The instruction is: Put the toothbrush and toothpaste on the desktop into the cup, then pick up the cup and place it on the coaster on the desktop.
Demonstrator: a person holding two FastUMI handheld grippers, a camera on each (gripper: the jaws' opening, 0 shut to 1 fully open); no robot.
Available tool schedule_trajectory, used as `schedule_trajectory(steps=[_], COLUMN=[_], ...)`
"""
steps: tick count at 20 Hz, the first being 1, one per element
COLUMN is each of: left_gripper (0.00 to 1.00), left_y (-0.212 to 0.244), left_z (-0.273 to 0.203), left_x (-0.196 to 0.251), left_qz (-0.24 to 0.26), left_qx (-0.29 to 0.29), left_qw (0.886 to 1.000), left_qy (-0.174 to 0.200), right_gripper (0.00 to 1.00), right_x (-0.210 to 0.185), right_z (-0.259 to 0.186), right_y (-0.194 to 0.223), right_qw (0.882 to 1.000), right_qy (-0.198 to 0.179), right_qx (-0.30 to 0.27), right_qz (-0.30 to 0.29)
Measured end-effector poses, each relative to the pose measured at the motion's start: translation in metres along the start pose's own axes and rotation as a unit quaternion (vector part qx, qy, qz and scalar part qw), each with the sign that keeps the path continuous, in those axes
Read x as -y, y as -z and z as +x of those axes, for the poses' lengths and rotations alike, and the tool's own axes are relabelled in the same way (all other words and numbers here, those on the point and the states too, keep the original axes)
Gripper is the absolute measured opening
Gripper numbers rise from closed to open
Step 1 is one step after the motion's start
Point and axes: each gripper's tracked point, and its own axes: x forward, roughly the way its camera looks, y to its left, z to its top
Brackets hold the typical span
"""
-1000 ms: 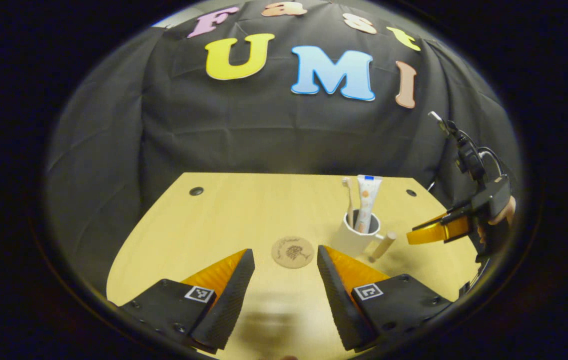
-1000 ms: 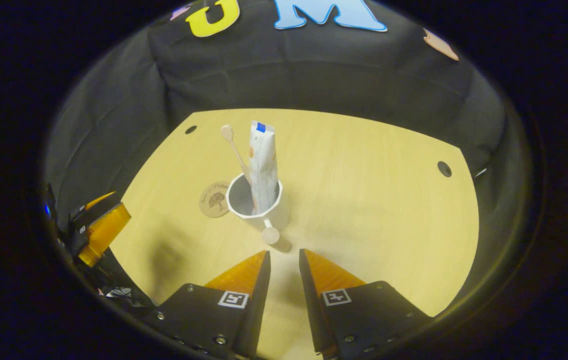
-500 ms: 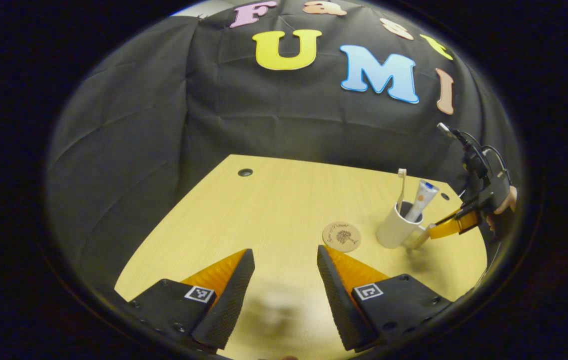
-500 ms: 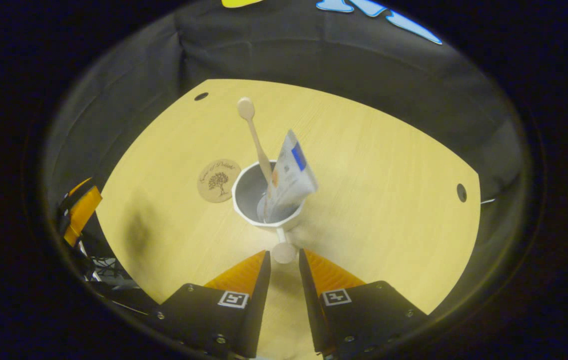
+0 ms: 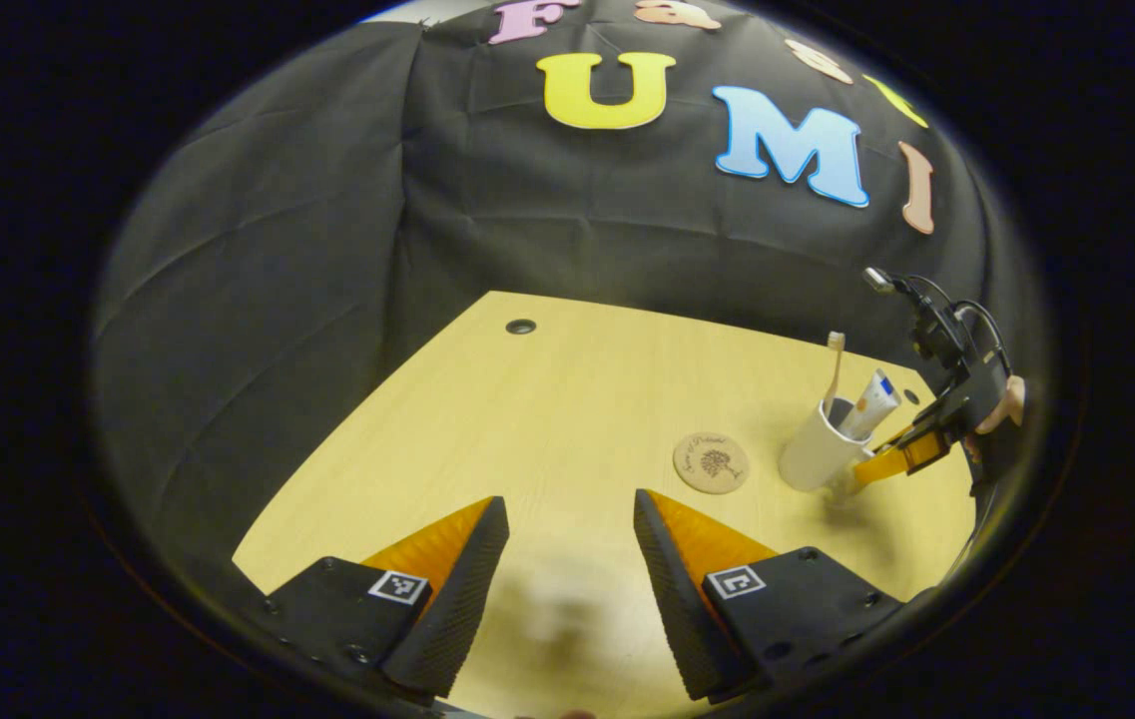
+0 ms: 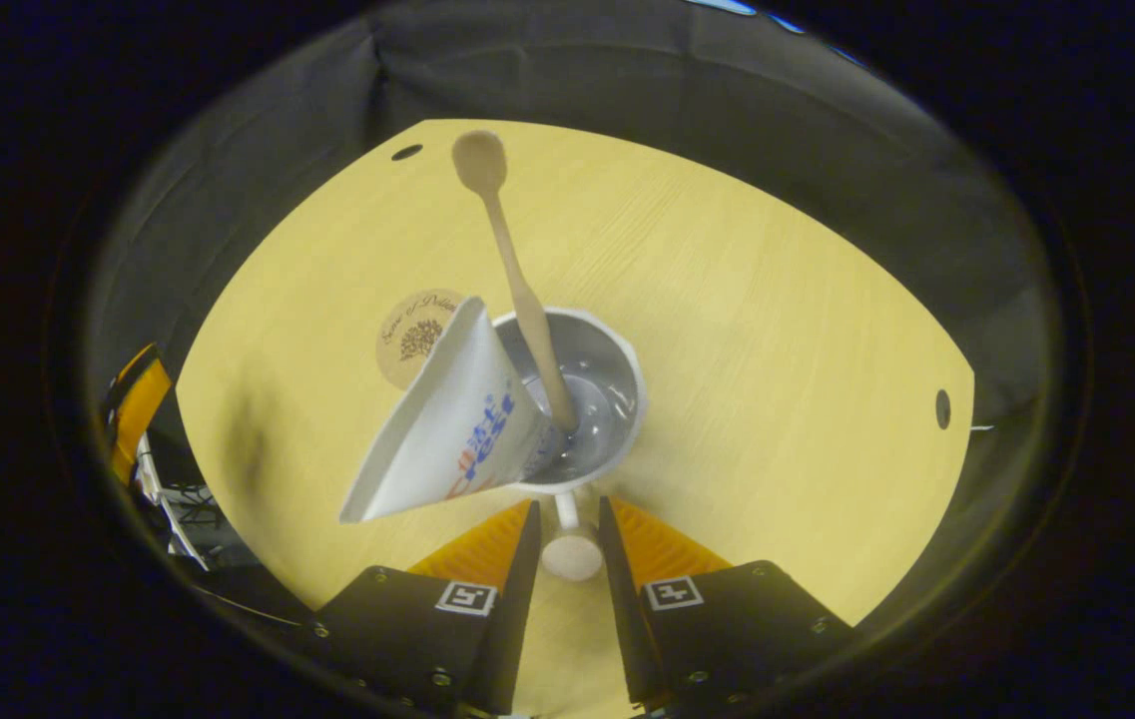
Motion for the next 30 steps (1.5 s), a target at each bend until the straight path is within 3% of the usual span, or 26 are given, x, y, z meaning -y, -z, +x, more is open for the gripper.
schedule_trajectory(steps=[4,6,8,10,14,15,30], left_gripper=[0.86,0.86,0.86,0.86,0.86,0.86,0.86], left_y=[0.006,0.009,0.01,0.009,0.006,0.006,0.009], left_z=[0.0,-0.001,-0.002,-0.005,-0.007,-0.007,-0.019], left_x=[-0.005,-0.005,-0.006,-0.009,-0.006,-0.006,-0.019], left_qz=[-0.008,-0.013,-0.016,-0.016,-0.01,-0.008,-0.017], left_qx=[-0.008,-0.011,-0.013,-0.014,-0.011,-0.011,-0.016], left_qw=[1.0,1.0,1.0,1.0,1.0,1.0,0.999], left_qy=[-0.015,-0.019,-0.021,-0.021,-0.017,-0.016,-0.028], right_gripper=[0.42,0.3,0.24,0.19,0.19,0.12,0.11], right_x=[-0.004,-0.001,-0.002,-0.002,-0.002,-0.002,-0.024], right_z=[0.012,0.013,0.013,0.015,0.001,0.001,-0.009], right_y=[0.001,0.0,-0.001,0.0,-0.009,-0.009,-0.031], right_qw=[1.0,1.0,1.0,1.0,1.0,1.0,0.999], right_qy=[-0.007,-0.004,0.001,0.006,0.01,0.01,-0.006], right_qx=[-0.018,-0.02,-0.017,-0.014,0.004,0.005,0.04], right_qz=[-0.001,0.002,-0.002,-0.004,0.002,0.012,0.028])
